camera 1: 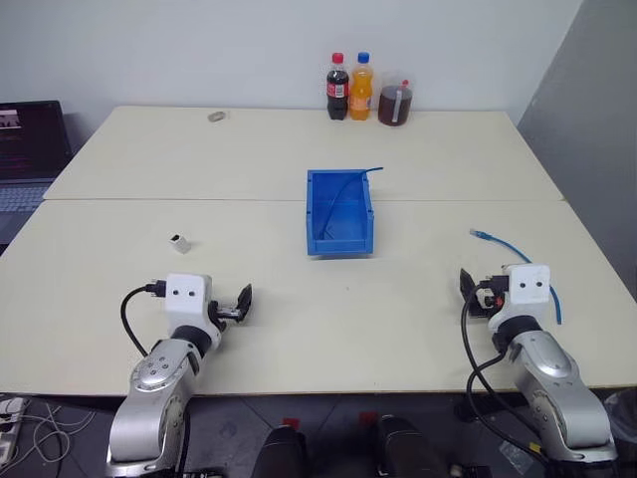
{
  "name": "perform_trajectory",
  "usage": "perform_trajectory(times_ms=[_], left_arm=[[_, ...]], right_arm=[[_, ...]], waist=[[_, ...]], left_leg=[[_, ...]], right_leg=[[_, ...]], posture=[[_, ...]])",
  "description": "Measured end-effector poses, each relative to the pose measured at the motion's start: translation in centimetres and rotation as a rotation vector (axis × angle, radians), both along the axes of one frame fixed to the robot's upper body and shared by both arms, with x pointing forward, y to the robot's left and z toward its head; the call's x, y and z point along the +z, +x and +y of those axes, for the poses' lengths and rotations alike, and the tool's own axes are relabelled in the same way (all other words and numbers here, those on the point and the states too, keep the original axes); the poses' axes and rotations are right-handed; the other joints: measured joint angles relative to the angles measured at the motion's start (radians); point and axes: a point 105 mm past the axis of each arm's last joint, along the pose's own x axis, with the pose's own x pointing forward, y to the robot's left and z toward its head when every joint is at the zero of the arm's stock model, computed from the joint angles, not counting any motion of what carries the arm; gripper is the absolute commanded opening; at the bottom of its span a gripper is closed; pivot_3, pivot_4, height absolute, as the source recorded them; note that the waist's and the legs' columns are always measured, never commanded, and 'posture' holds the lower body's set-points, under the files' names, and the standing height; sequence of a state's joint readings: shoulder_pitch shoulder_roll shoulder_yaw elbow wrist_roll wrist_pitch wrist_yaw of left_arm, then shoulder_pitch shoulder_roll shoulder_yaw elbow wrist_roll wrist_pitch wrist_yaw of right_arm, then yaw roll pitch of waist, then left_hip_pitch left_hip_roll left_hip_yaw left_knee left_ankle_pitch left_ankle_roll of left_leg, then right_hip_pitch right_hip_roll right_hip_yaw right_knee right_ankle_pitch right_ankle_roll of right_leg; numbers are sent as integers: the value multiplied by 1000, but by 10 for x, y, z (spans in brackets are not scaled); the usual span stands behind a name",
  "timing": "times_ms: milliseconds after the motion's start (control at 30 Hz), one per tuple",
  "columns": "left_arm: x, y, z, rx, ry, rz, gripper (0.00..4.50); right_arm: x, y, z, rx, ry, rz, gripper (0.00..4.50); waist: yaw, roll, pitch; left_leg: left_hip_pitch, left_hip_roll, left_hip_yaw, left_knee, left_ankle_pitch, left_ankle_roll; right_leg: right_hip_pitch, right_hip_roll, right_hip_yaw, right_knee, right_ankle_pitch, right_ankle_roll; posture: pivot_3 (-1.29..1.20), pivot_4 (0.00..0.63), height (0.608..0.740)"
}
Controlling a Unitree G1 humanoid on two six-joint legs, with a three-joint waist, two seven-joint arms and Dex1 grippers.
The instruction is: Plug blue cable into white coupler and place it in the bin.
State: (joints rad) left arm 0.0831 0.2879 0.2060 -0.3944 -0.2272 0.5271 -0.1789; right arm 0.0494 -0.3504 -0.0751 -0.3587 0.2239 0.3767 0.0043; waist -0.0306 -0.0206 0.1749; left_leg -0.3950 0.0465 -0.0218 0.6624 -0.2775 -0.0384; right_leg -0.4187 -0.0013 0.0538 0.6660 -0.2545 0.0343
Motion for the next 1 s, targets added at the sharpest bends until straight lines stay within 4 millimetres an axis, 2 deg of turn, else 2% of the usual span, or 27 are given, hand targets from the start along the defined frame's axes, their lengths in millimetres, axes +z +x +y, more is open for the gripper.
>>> perform_trajectory(times_ms=[300, 567, 733, 867, 967, 1000], left_arm=[[1, -1, 7, 52, -23, -13, 4500], [3, -2, 10, 64, -20, -26, 4500], [12, 4, 9, 13, 6, -44, 4500], [40, 19, -9, -147, 19, -107, 4500], [77, 41, -54, -432, 38, -177, 4500], [87, 47, -75, -546, 52, -191, 4500]], right_arm=[[-5, 0, 2, 18, -20, 15, 4056], [1, 4, 3, 23, 0, -8, 4056], [0, 4, 3, 33, -15, -1, 4056], [1, 4, 0, 26, -21, 3, 4056], [16, 8, -20, 3, -82, -10, 4056], [21, 10, -29, -5, -107, -9, 4056]], waist=[[1, 0, 0], [1, 0, 0], [1, 0, 0], [4, 0, 0], [14, 0, -1], [16, 0, 0]], left_leg=[[0, 0, 0, 0, 0, 0], [0, 0, 0, 0, 0, 0], [0, 0, 0, 0, 0, 0], [0, -1, -1, 1, 1, -1], [-1, -2, -2, 1, 4, -6], [0, -3, -3, 2, 4, -6]], right_leg=[[0, 0, 0, 0, 0, 0], [0, 0, 0, 0, 0, 0], [0, 0, 0, 1, 0, 0], [1, 0, -2, 1, 0, 0], [3, -1, -4, -2, 2, 2], [5, -2, -4, -2, 2, 3]], posture=[[0, 150, 740], [0, 150, 740], [0, 150, 740], [0, 150, 740], [0, 150, 740], [0, 150, 740]])
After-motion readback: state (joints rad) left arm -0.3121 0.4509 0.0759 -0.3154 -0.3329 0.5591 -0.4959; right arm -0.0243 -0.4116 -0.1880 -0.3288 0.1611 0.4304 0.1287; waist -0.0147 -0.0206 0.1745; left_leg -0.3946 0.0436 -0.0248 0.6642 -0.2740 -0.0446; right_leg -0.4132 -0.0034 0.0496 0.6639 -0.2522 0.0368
